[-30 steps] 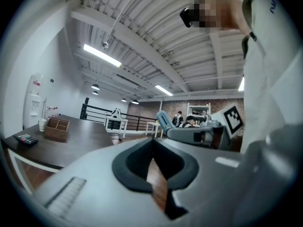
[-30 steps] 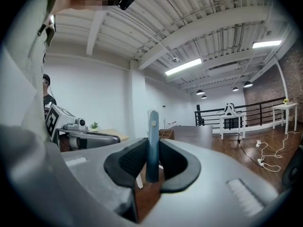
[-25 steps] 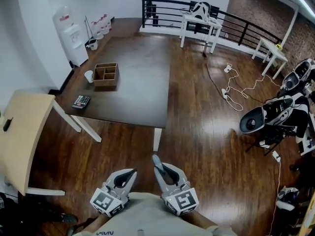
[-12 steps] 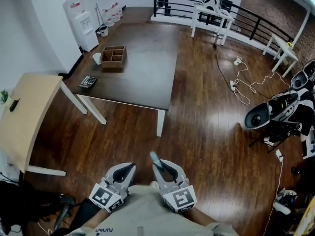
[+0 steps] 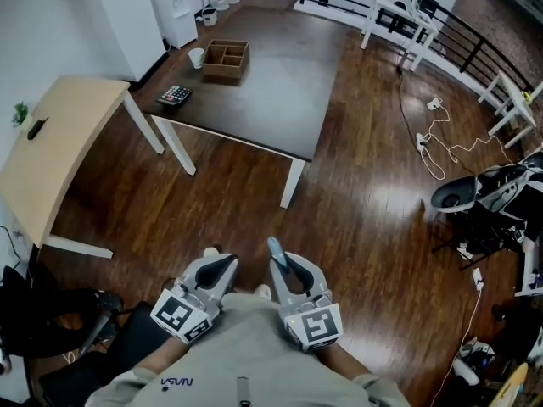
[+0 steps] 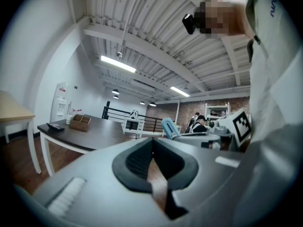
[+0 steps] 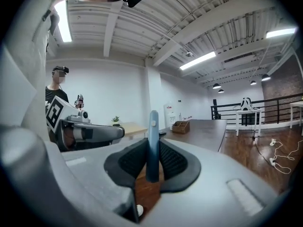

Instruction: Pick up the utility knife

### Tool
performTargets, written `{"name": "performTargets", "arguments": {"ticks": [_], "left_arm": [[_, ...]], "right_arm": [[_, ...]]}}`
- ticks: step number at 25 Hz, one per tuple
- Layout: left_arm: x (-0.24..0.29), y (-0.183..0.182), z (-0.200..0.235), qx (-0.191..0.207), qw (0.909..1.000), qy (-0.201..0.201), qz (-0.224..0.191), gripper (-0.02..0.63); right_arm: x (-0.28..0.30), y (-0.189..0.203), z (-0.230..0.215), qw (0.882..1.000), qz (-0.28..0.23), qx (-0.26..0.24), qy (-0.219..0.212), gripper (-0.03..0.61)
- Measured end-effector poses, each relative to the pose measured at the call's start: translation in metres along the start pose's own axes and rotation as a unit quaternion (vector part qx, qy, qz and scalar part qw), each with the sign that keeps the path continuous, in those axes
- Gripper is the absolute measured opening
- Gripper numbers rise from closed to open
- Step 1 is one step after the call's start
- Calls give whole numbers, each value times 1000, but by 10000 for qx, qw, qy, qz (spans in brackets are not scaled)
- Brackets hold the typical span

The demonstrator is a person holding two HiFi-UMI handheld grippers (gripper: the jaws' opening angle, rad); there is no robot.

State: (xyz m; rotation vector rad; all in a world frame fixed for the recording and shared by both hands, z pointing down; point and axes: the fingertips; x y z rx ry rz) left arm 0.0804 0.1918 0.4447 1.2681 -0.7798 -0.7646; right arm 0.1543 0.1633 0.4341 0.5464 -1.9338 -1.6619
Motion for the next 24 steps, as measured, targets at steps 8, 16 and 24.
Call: {"name": "performTargets", "arguments": {"ticks": [8,16,24], "left_arm": [[-3,8,16,-541,9982,-220,-111,-9],[-2,8,34,-780,9961,-371,-158,-9],[0,7,44,-713,9970,-286,-140,-9]], "right_arm": [[0,10,-3,9999,147,-27,72,72],[8,14,-9,9995,255,0,199,72],[17,17,-13,9989,332,0,327,72]]}}
Point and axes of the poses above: the fingertips, and each gripper's own axes: x forward along the fingers, z to its left, y out of its underside, and after that the axes turned 3 degrees about x, right-handed
